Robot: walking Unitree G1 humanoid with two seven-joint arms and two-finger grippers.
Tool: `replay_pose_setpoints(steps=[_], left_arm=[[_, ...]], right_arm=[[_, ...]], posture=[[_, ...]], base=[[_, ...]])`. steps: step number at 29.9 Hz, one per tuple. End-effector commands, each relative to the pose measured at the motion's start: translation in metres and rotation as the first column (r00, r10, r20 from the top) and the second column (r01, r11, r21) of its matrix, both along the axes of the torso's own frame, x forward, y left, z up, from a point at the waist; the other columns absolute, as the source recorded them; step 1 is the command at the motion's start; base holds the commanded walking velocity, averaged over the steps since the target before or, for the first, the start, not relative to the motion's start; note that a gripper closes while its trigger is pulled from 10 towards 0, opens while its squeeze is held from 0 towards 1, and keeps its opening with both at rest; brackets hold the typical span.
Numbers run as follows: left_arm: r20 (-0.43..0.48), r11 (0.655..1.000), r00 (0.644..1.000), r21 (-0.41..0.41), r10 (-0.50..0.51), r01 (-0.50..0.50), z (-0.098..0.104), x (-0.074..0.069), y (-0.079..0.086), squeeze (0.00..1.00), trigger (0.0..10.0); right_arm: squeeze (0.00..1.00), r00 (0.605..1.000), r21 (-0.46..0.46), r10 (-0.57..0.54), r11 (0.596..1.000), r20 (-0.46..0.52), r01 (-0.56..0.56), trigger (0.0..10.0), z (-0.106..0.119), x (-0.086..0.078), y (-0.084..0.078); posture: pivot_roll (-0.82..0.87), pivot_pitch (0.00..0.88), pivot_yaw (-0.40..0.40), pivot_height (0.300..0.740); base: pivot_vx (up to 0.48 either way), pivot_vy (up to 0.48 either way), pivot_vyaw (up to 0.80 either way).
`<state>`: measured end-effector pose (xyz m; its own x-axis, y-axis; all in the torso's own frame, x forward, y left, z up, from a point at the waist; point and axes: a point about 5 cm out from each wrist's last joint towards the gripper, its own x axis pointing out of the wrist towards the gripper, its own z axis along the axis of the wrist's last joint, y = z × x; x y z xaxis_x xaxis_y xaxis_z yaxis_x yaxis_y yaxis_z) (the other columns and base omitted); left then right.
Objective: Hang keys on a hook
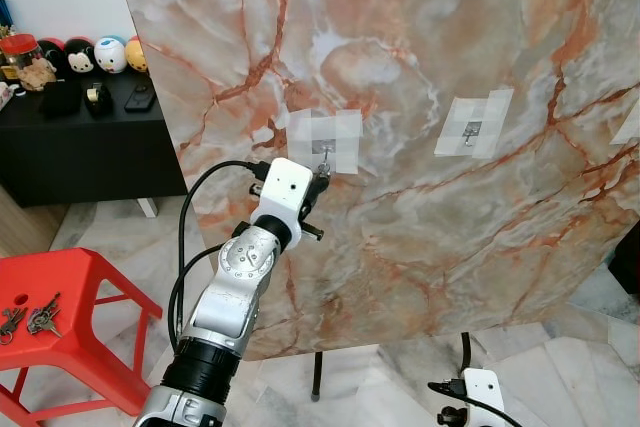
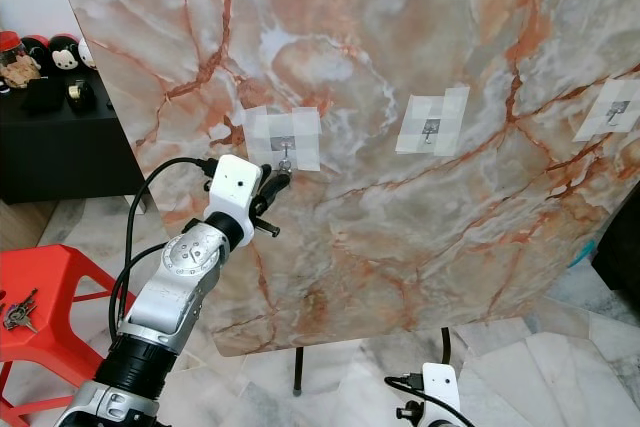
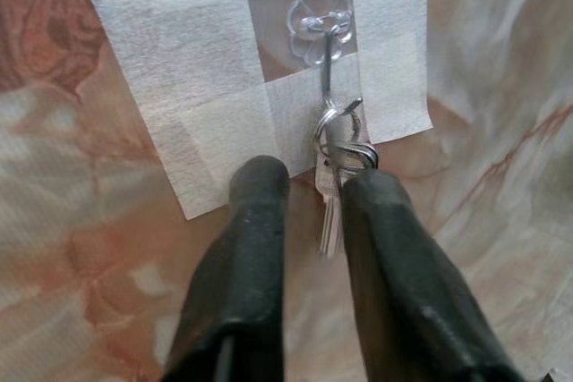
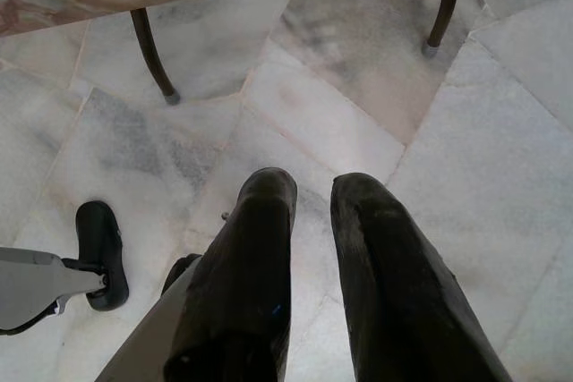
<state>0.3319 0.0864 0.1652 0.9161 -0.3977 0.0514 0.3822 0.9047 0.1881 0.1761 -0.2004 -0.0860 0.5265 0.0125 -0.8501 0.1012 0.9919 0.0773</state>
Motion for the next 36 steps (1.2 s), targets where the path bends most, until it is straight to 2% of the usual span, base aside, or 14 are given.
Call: replay_pose_setpoints(steps=[1, 13, 18, 22, 24, 25, 26, 27, 29, 33, 34, 35, 36], left_arm=[[-0.007, 1.0, 1.0, -0.022, -0.007, 0.007, 0.0, -0.002, 0.0, 1.0, 10.0], [0.0, 0.998, 1.0, -0.052, 0.022, -0.022, -0.001, -0.006, 0.017, 1.0, 10.0], [0.04, 0.998, 0.999, -0.065, 0.022, -0.02, -0.001, -0.015, 0.036, 1.0, 10.0], [0.05, 0.995, 0.997, -0.083, 0.064, -0.06, -0.004, -0.022, 0.053, 1.0, 10.0], [0.047, 0.99, 0.993, -0.092, 0.108, -0.103, -0.013, -0.028, 0.07, 0.0, 10.0], [0.044, 0.989, 0.991, -0.086, 0.127, -0.123, -0.017, -0.03, 0.076, 0.0, 10.0], [0.002, 0.981, 0.984, -0.082, 0.176, -0.176, -0.03, -0.034, 0.091, 0.0, 10.0], [-0.018, 0.978, 0.982, -0.084, 0.19, -0.19, -0.035, -0.035, 0.094, 0.0, 10.0], [-0.104, 0.968, 0.965, -0.037, 0.242, -0.247, -0.062, -0.042, 0.112, 0.0, 10.0], [-0.252, 0.952, 0.919, 0.034, 0.304, -0.305, -0.103, -0.058, 0.133, 0.0, 10.0], [-0.252, 0.952, 0.919, 0.034, 0.304, -0.305, -0.103, -0.058, 0.133, 0.0, 10.0], [-0.36, 0.946, 0.875, 0.111, 0.325, -0.306, -0.129, -0.069, 0.138, 0.0, 10.0], [-0.427, 0.94, 0.838, 0.17, 0.341, -0.296, -0.148, -0.077, 0.141, 0.0, 10.0]], right_arm=[[0.0, 1.0, -0.003, -0.002, 1.0, 0.003, 0.002, 10.0, 0.001, 0.001, -0.002], [0.0, 1.0, -0.004, 0.001, 1.0, 0.001, -0.001, 10.0, 0.001, 0.001, -0.002], [0.0, 1.0, -0.005, -0.001, 1.0, 0.0, 0.001, 10.0, 0.0, 0.0, -0.002], [0.0, 1.0, -0.005, -0.001, 1.0, -0.001, 0.001, 10.0, 0.0, -0.001, -0.002], [0.0, 1.0, -0.006, -0.001, 1.0, -0.003, 0.001, 10.0, 0.0, -0.001, -0.002], [0.0, 1.0, -0.006, -0.001, 1.0, -0.003, 0.001, 10.0, 0.0, -0.001, -0.002], [0.0, 1.0, -0.006, -0.003, 1.0, -0.005, 0.003, 10.0, 0.0, -0.001, -0.002], [0.0, 1.0, -0.006, -0.004, 1.0, -0.005, 0.004, 10.0, 0.0, -0.001, -0.002], [0.0, 1.0, -0.007, -0.003, 1.0, -0.008, 0.003, 10.0, 0.0, -0.002, -0.002], [0.0, 1.0, -0.005, -0.003, 1.0, -0.01, 0.003, 10.0, -0.001, -0.002, -0.002], [0.0, 1.0, -0.005, -0.003, 1.0, -0.01, 0.003, 10.0, -0.001, -0.002, -0.002], [0.0, 1.0, -0.005, -0.004, 1.0, -0.011, 0.004, 10.0, -0.001, -0.002, -0.002], [0.0, 1.0, -0.005, -0.004, 1.0, -0.012, 0.004, 10.0, -0.001, -0.002, -0.002]], posture=[[0.03, 0.0, -0.063, 0.74], [0.03, 0.0, -0.063, 0.74], [0.04, 0.0, -0.062, 0.74], [0.04, 0.0, -0.063, 0.74], [0.04, 0.0, -0.063, 0.74], [0.04, 0.0, -0.063, 0.74], [0.04, 0.0, -0.063, 0.74], [0.04, 0.0, -0.063, 0.74], [0.05, 0.0, -0.066, 0.74], [0.05, 0.0, -0.067, 0.74], [0.05, 0.0, -0.067, 0.74], [0.06, 0.0, -0.067, 0.74], [0.05, 0.0, -0.067, 0.74]], base=[[0.0, 0.0, 0.0], [0.0, 0.0, 0.0], [0.0, 0.0, 0.0], [0.0, 0.0, 0.0], [0.0, 0.0, 0.0], [0.0, 0.0, 0.0], [0.0, 0.0, 0.0], [0.0, 0.0, 0.0], [0.0, 0.0, 0.0], [0.0, 0.0, 0.0], [0.0, 0.0, 0.0], [0.0, 0.0, 0.0], [0.0, 0.0, 0.0]])
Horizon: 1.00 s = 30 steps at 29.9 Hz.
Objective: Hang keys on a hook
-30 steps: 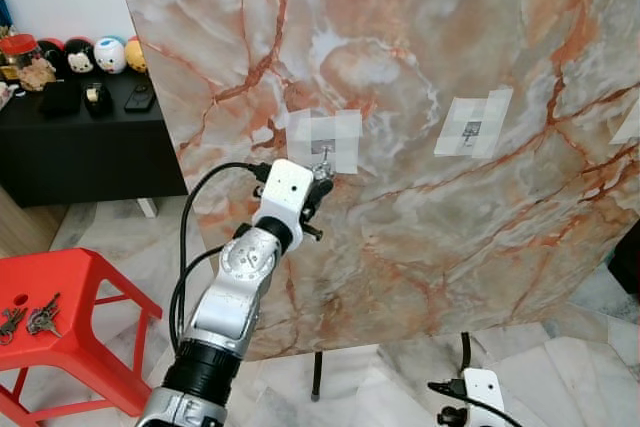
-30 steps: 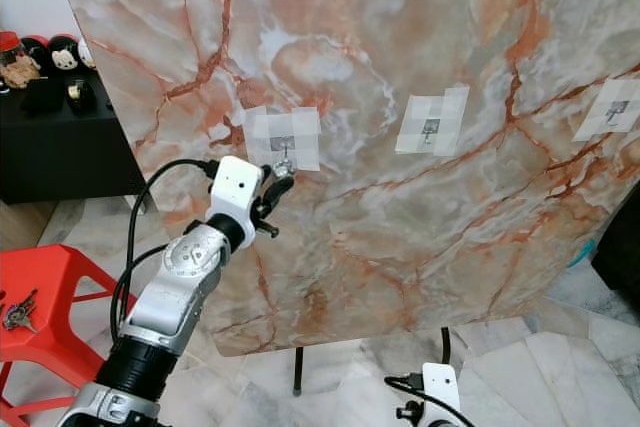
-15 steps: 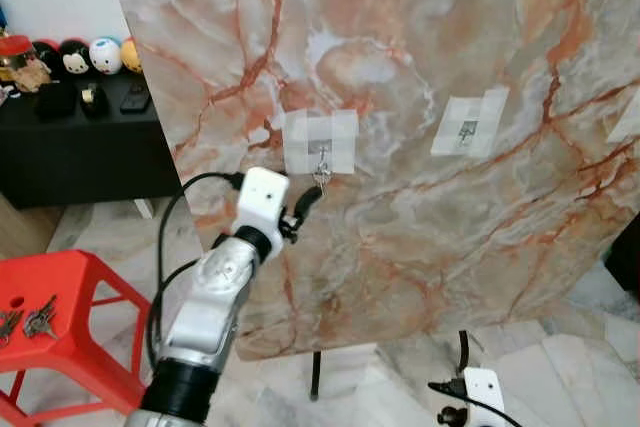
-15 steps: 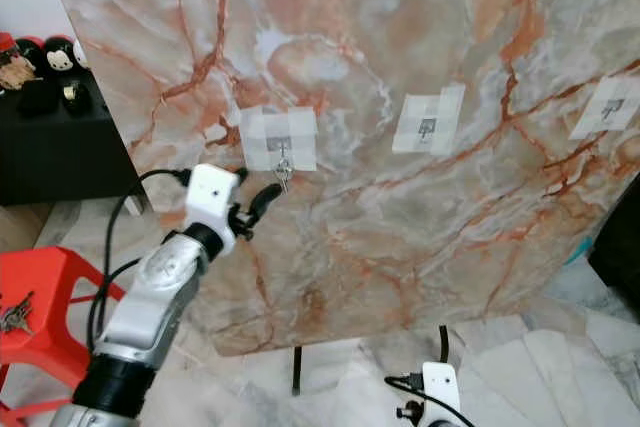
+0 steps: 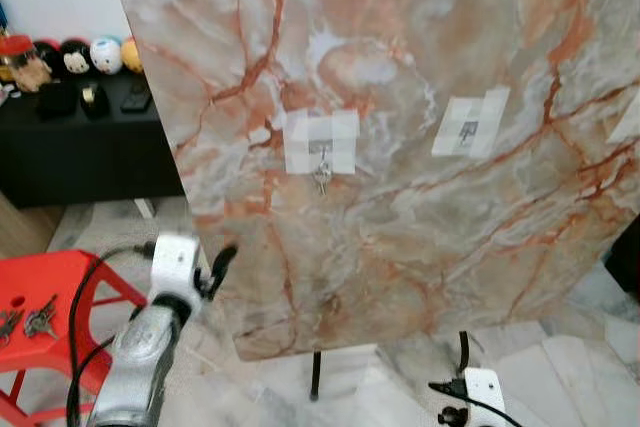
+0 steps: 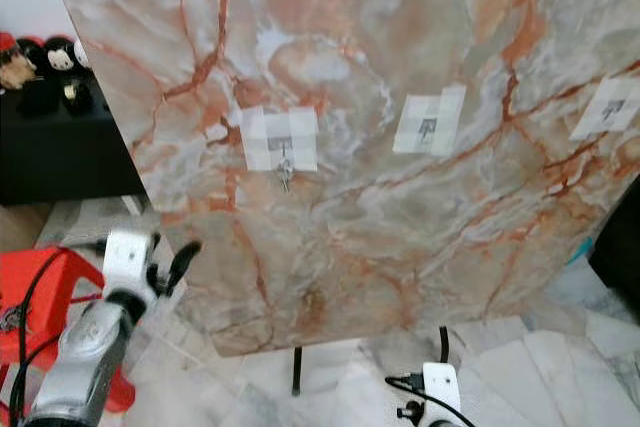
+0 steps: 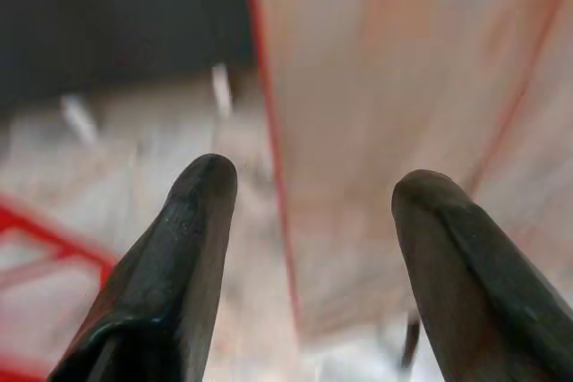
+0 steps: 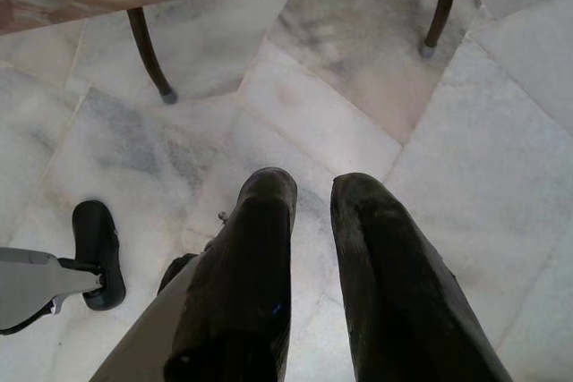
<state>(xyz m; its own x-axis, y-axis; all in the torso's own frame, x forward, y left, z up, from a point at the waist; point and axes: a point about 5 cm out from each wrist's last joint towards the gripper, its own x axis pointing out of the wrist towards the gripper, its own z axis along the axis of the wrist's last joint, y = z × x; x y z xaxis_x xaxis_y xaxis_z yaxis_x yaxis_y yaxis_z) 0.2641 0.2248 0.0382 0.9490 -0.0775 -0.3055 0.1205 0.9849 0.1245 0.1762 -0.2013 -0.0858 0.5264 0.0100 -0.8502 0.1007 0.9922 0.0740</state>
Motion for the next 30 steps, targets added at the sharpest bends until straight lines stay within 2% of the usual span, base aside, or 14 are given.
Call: replay_pose_setpoints(steps=[1, 3, 5, 6, 7, 8, 9, 10, 11, 13, 14, 17, 21, 30], left_arm=[[-0.168, 0.997, 0.986, 0.071, 0.003, 0.009, -0.033, -0.016, 0.004, 0.0, 10.0], [-0.272, 0.995, 0.962, 0.098, 0.029, -0.002, -0.054, -0.028, 0.005, 0.0, 10.0], [-0.32, 0.997, 0.946, 0.069, 0.046, -0.025, -0.066, -0.035, 0.003, 0.0, 10.0], [-0.387, 0.998, 0.92, 0.043, 0.059, -0.046, -0.08, -0.044, -0.002, 0.0, 10.0], [-0.387, 0.998, 0.92, 0.043, 0.059, -0.046, -0.08, -0.044, -0.002, 0.0, 10.0], [-0.433, 0.999, 0.9, 0.024, 0.051, -0.045, -0.088, -0.051, -0.006, 0.0, 10.0], [-0.503, 0.999, 0.864, 0.015, 0.037, -0.034, -0.101, -0.062, -0.014, 0.0, 10.0], [-0.503, 0.999, 0.864, 0.015, 0.037, -0.034, -0.101, -0.062, -0.014, 0.0, 10.0], [-0.561, 0.999, 0.826, 0.026, 0.044, -0.036, -0.11, -0.074, -0.018, 0.0, 10.0], [-0.587, 0.998, 0.808, 0.028, 0.056, -0.049, -0.114, -0.08, -0.02, 0.0, 10.0], [-0.612, 0.996, 0.787, 0.025, 0.08, -0.082, -0.119, -0.086, -0.021, 0.0, 10.0], [-0.622, 0.992, 0.777, 0.007, 0.102, -0.125, -0.122, -0.089, -0.023, 0.0, 10.0], [-0.614, 0.993, 0.784, -0.004, 0.09, -0.117, -0.121, -0.084, -0.028, 0.0, 10.0], [-0.637, 0.992, 0.763, 0.023, 0.11, -0.123, -0.128, -0.098, -0.028, 0.0, 10.0]], right_arm=[[0.0, 1.0, -0.001, -0.005, 1.0, -0.012, 0.005, 10.0, -0.001, -0.002, -0.001], [0.0, 1.0, -0.001, -0.007, 1.0, -0.014, 0.007, 10.0, -0.001, -0.003, -0.001], [0.0, 1.0, 0.0, -0.01, 1.0, -0.013, 0.01, 10.0, -0.001, -0.003, -0.001], [0.0, 1.0, -0.001, -0.012, 1.0, -0.013, 0.012, 10.0, -0.001, -0.003, -0.001], [0.0, 1.0, -0.001, -0.012, 1.0, -0.013, 0.012, 10.0, -0.001, -0.003, -0.001], [0.0, 1.0, -0.001, -0.016, 1.0, -0.012, 0.016, 10.0, -0.001, -0.003, -0.001], [0.0, 1.0, -0.001, -0.02, 1.0, -0.012, 0.02, 10.0, -0.001, -0.003, -0.001], [0.0, 1.0, -0.001, -0.02, 1.0, -0.012, 0.02, 10.0, -0.001, -0.003, -0.001], [0.0, 1.0, 0.0, -0.024, 1.0, -0.01, 0.024, 10.0, -0.001, -0.003, 0.0], [0.0, 1.0, 0.0, -0.029, 1.0, -0.008, 0.029, 10.0, -0.001, -0.003, 0.0], [0.0, 0.999, 0.0, -0.035, 0.999, -0.006, 0.035, 10.0, -0.002, -0.003, -0.001], [0.0, 0.999, -0.003, -0.038, 0.999, -0.008, 0.038, 10.0, -0.002, -0.004, -0.001], [0.0, 0.999, -0.002, -0.049, 0.999, -0.006, 0.049, 10.0, -0.002, -0.006, -0.002], [0.0, 1.0, -0.028, 0.005, 1.0, -0.008, -0.005, 10.0, -0.003, -0.007, -0.001]], posture=[[0.05, 0.0, -0.067, 0.74], [0.05, 0.0, -0.065, 0.74], [0.05, 0.0, -0.065, 0.74], [0.05, 0.0, -0.065, 0.74], [0.05, 0.0, -0.065, 0.74], [0.05, 0.0, -0.068, 0.74], [0.04, 0.0, -0.07, 0.74], [0.04, 0.0, -0.07, 0.74], [0.03, 0.0, -0.067, 0.74], [0.02, 0.0, -0.062, 0.74], [0.02, 0.0, -0.06, 0.74], [0.01, 0.0, -0.06, 0.74], [0.03, 0.0, -0.072, 0.74], [0.02, 0.0, -0.055, 0.74]], base=[[0.0, 0.0, 0.0], [0.0, 0.0, 0.0], [0.0, 0.0, 0.0], [0.0, 0.0, 0.0], [0.0, 0.0, 0.0], [0.0, 0.0, 0.0], [0.0, 0.0, 0.0], [0.0, 0.0, 0.0], [0.0, 0.0, 0.0], [0.0, 0.0, 0.0], [0.0, 0.0, 0.0], [0.0, 0.0, 0.0], [0.0, 0.0, 0.0], [0.0, 0.41, 0.15]])
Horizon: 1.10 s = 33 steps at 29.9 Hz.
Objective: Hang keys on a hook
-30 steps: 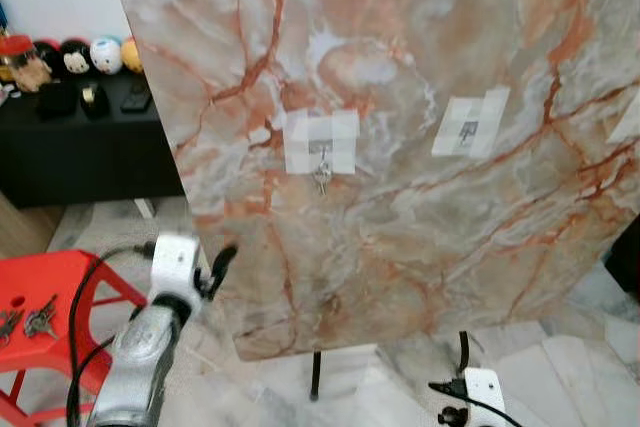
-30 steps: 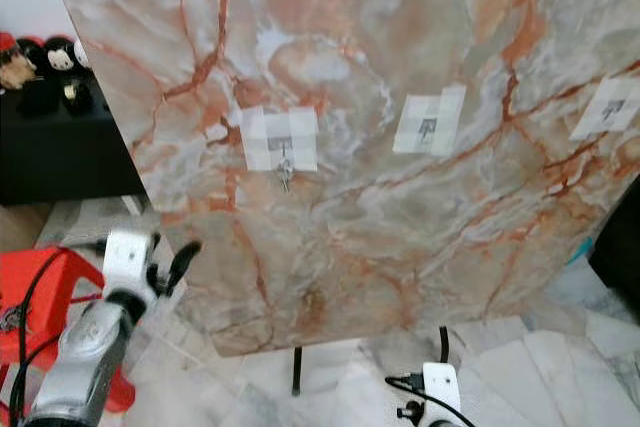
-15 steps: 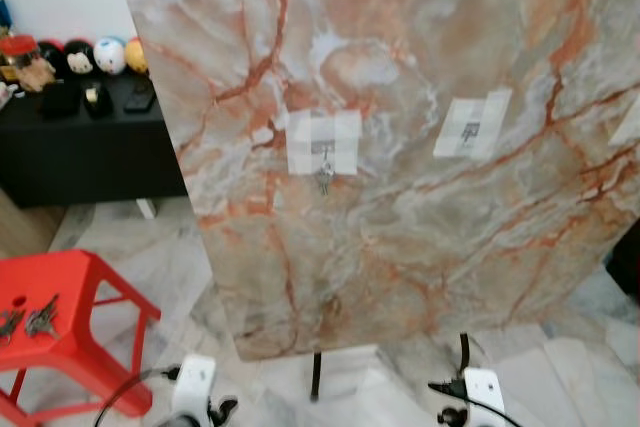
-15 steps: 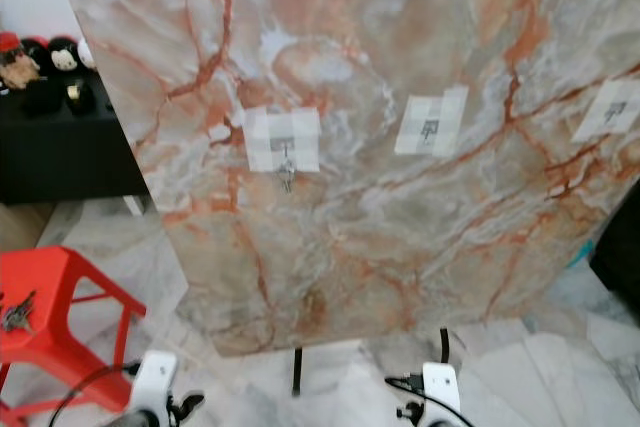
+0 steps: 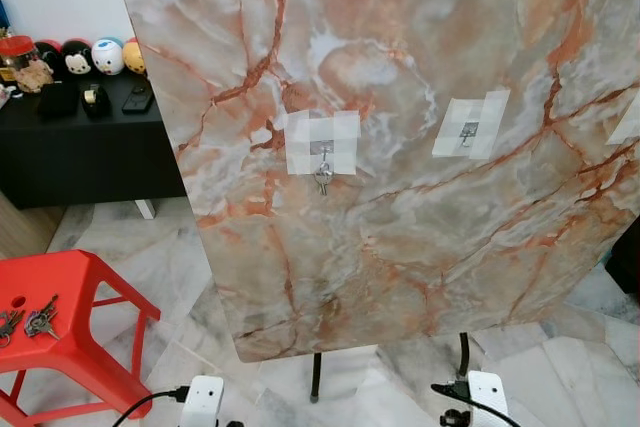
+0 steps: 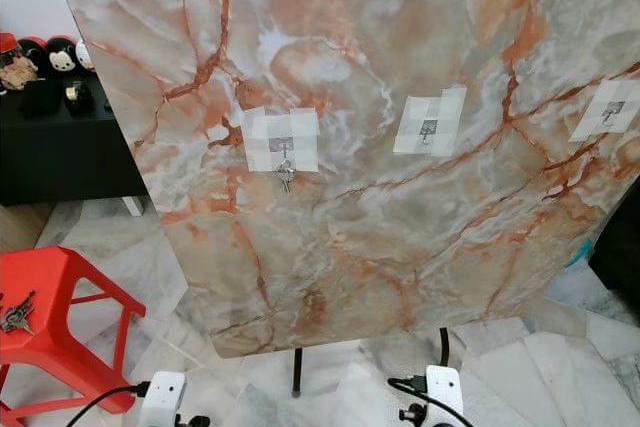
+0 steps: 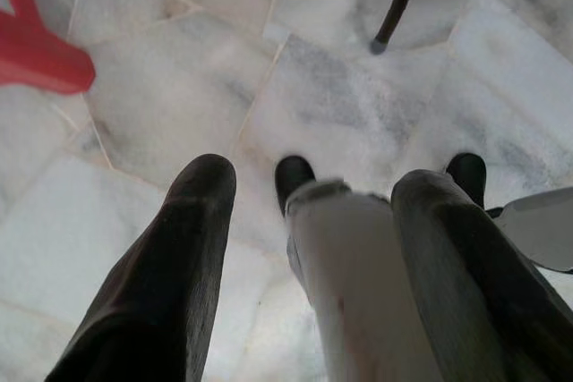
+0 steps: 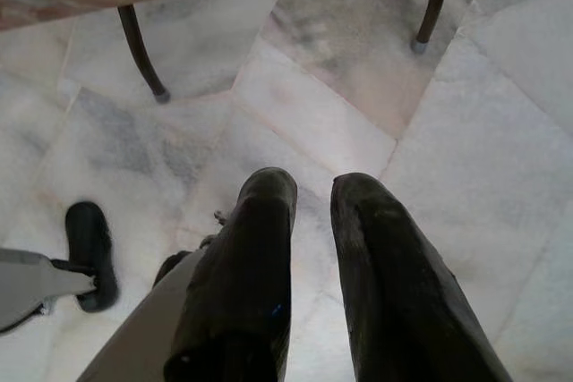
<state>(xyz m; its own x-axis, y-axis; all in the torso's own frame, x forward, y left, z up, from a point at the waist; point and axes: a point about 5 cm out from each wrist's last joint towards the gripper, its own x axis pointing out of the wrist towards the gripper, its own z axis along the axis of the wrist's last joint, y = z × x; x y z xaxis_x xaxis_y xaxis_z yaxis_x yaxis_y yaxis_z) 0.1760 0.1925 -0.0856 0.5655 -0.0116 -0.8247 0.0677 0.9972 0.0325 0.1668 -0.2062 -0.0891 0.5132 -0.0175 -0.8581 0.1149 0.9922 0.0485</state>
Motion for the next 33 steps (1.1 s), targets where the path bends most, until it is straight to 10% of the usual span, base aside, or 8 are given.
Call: replay_pose_setpoints(steps=[1, 33], left_arm=[[-0.03, 1.0, 0.999, 0.015, 0.023, -0.022, -0.0041, -0.0101, 0.005, 0.0, 10.0], [-0.026, 0.999, 1.0, 0.044, 0.007, -0.006, -0.0028, -0.0074, 0.0079, 0.0, 10.0]], right_arm=[[0.0, 1.0, -0.009, 0.028, 1.0, 0.005, -0.028, 10.0, 0.0004, 0.0025, 0.0039], [0.0, 0.999, 0.017, 0.037, 0.999, 0.005, -0.037, 10.0, 0.0003, 0.0028, 0.0065]], posture=[[0.02, 0.0, -0.055, 0.74], [0.03, 0.0, -0.054, 0.74]], base=[[0.0, 0.472, 0.8], [0.0, 0.469, 0.18]])
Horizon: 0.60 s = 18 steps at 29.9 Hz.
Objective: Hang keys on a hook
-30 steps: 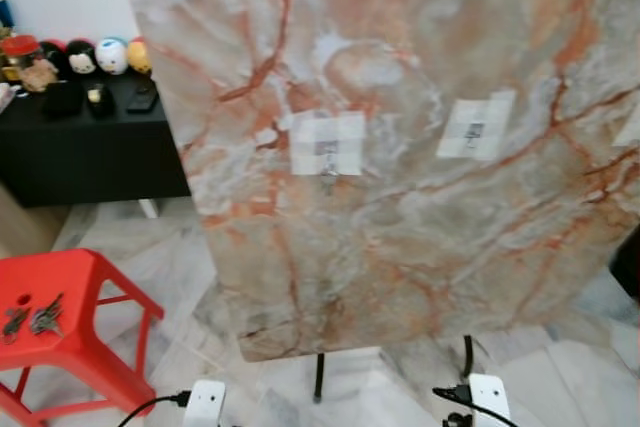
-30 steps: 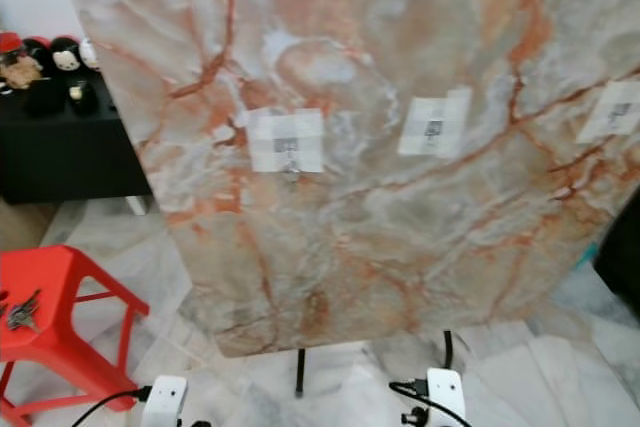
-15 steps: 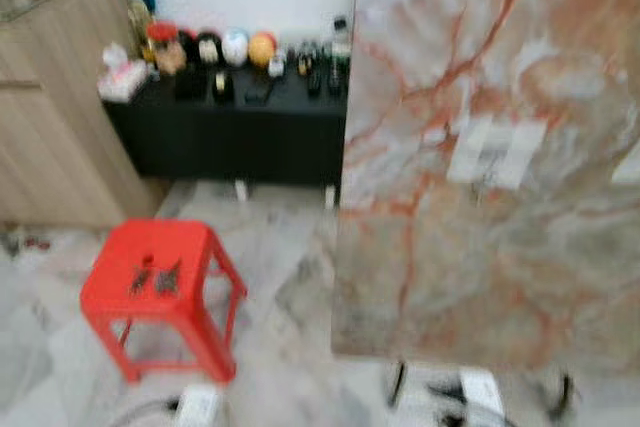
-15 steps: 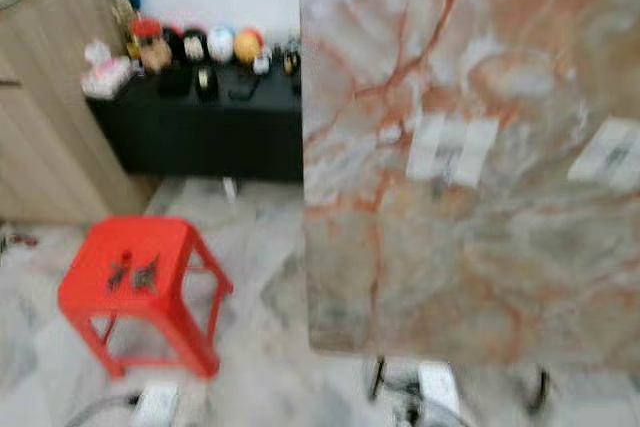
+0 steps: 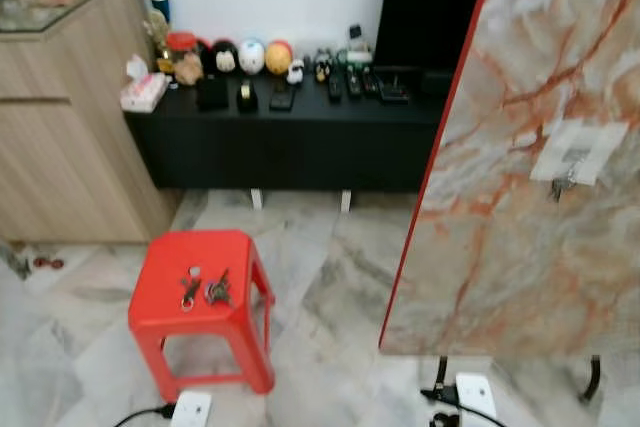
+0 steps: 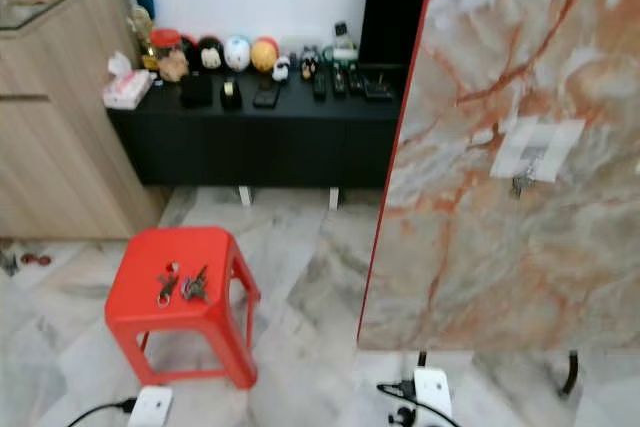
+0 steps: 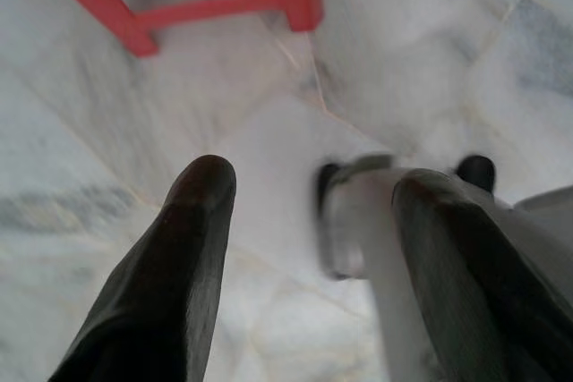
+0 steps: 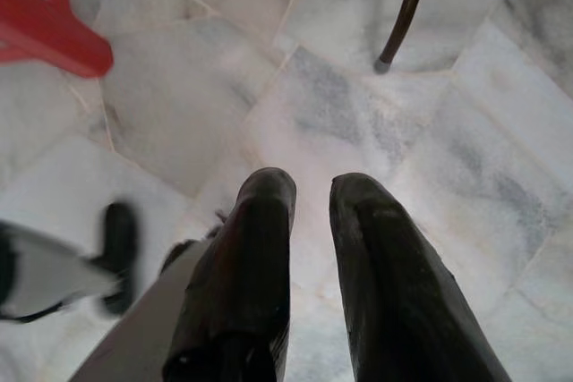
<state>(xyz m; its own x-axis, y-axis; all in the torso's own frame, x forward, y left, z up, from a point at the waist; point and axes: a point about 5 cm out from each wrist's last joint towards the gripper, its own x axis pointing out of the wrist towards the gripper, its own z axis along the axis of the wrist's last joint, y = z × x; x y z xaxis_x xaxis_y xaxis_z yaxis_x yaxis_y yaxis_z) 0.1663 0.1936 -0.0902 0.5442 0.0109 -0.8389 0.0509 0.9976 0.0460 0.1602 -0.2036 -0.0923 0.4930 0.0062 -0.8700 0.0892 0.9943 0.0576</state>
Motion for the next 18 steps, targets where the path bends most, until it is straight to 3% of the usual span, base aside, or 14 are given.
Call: replay_pose_setpoints(steps=[1, 18], left_arm=[[0.003, 1.0, 1.0, 0.031, -0.003, 0.003, 0.0024, 0.0032, 0.0079, 0.0, 10.0], [0.011, 0.998, 0.999, 0.042, 0.042, -0.042, 0.0045, 0.0069, 0.0127, 0.0, 10.0]], right_arm=[[0.0, 0.999, 0.003, 0.013, 1.0, 0.03, -0.013, 10.0, 0.0038, 0.0102, 0.0038], [0.0, 0.999, 0.001, 0.006, 1.0, 0.044, -0.006, 10.0, 0.0064, 0.0156, 0.0025]], posture=[[0.03, 0.0, -0.051, 0.74], [0.03, 0.0, -0.061, 0.74]], base=[[0.0, 0.42, 0.0], [0.0, 0.406, 0.0]])
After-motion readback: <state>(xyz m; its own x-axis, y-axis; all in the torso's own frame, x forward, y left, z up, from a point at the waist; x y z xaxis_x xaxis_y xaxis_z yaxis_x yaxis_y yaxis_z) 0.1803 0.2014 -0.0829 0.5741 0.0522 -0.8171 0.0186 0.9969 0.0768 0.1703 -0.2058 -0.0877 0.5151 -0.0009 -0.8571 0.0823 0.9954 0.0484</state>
